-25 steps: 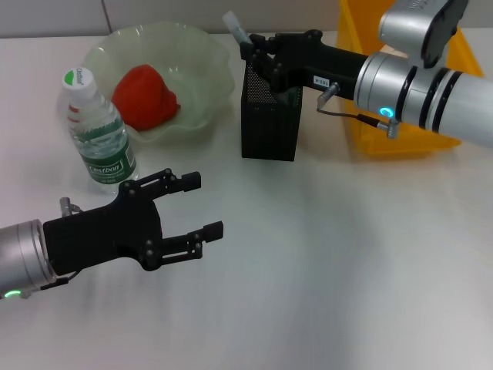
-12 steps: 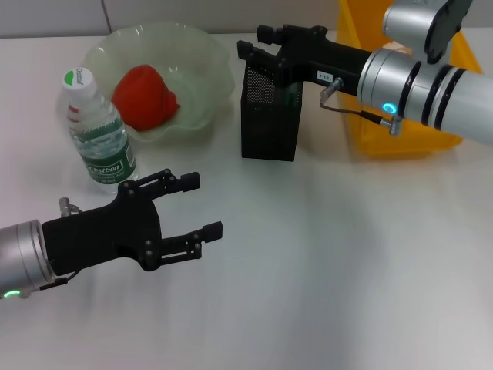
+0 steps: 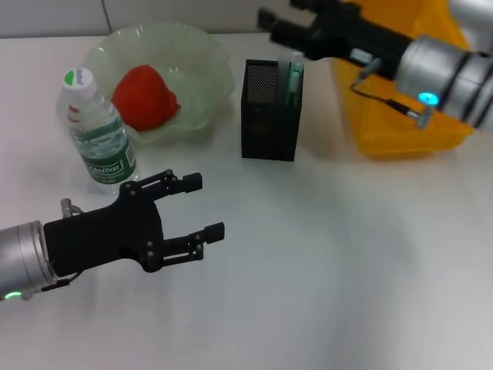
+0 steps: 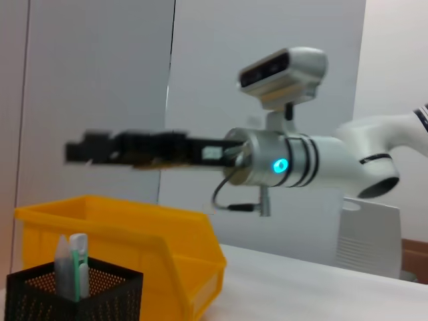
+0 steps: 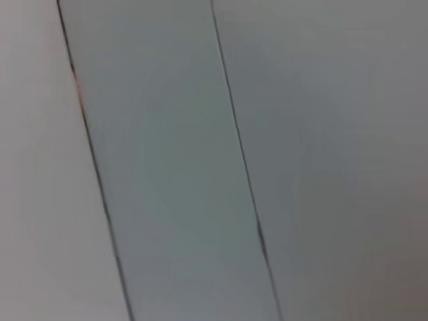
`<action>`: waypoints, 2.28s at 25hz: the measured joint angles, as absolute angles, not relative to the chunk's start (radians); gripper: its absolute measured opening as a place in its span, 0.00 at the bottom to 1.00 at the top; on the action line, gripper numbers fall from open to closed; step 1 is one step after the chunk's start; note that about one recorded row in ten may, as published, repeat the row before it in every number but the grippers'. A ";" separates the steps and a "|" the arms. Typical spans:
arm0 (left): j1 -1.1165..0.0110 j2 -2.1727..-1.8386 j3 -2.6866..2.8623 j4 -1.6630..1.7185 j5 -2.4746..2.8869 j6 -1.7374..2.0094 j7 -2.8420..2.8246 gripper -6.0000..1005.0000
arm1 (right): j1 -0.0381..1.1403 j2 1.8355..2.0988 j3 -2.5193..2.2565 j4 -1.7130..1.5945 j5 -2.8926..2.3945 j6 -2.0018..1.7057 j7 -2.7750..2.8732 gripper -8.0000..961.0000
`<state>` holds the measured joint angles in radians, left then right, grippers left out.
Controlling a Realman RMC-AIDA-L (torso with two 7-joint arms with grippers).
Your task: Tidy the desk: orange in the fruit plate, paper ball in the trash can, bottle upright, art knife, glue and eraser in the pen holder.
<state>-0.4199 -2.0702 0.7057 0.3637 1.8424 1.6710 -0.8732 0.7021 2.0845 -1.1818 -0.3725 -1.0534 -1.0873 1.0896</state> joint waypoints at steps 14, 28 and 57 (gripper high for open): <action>-0.428 -2.069 0.718 0.346 1.844 1.701 -0.881 0.80 | 0.392 1.989 -1.082 -0.444 -1.327 -1.721 1.183 0.80; -0.439 -2.060 0.792 0.379 1.844 1.716 -0.908 0.80 | 0.383 1.986 -0.891 -0.442 -1.810 -1.764 1.079 0.80; -0.452 -2.047 0.808 0.413 1.874 1.745 -0.946 0.80 | 0.396 1.994 -0.896 -0.443 -1.829 -1.699 1.059 0.80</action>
<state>-0.4524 -2.0469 0.8085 0.4127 1.8743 1.7455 -0.9464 0.3958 1.9935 -0.8958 -0.4433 -1.8286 -1.6990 1.0586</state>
